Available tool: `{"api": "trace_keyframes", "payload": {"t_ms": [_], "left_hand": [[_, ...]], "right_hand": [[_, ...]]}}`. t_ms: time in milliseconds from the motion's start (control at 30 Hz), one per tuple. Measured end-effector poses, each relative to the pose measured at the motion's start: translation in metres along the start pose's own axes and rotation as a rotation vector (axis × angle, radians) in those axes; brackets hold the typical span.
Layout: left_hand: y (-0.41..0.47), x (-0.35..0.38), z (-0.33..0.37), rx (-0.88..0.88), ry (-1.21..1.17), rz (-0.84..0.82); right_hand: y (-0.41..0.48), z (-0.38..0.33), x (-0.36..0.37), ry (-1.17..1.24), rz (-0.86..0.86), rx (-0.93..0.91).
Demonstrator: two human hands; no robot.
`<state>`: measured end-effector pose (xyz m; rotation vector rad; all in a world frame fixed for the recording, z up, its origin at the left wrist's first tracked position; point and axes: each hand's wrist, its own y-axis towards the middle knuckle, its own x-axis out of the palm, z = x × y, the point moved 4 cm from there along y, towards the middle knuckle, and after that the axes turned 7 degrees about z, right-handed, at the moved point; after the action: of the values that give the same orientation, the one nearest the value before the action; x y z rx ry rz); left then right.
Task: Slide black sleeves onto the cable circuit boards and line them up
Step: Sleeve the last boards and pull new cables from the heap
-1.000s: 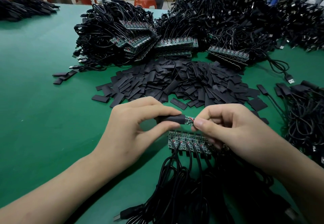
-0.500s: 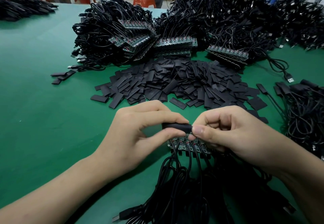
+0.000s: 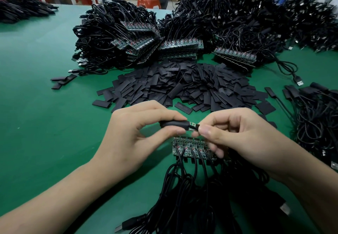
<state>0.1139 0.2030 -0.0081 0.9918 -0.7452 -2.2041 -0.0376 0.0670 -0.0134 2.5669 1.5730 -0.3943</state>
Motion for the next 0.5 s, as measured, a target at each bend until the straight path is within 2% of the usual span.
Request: {"api": "trace_keyframes", "payload": {"t_ms": [233, 500], "left_hand": [[-0.0018, -0.0012, -0.0002, -0.003, -0.027, 0.01], [-0.0017, 0.0, -0.0013, -0.045, -0.111, 0.004]], "right_hand": [[-0.0003, -0.0006, 0.0027, -0.037, 0.074, -0.052], [-0.0017, -0.0046, 0.0016, 0.021, 0.051, -0.013]]}}
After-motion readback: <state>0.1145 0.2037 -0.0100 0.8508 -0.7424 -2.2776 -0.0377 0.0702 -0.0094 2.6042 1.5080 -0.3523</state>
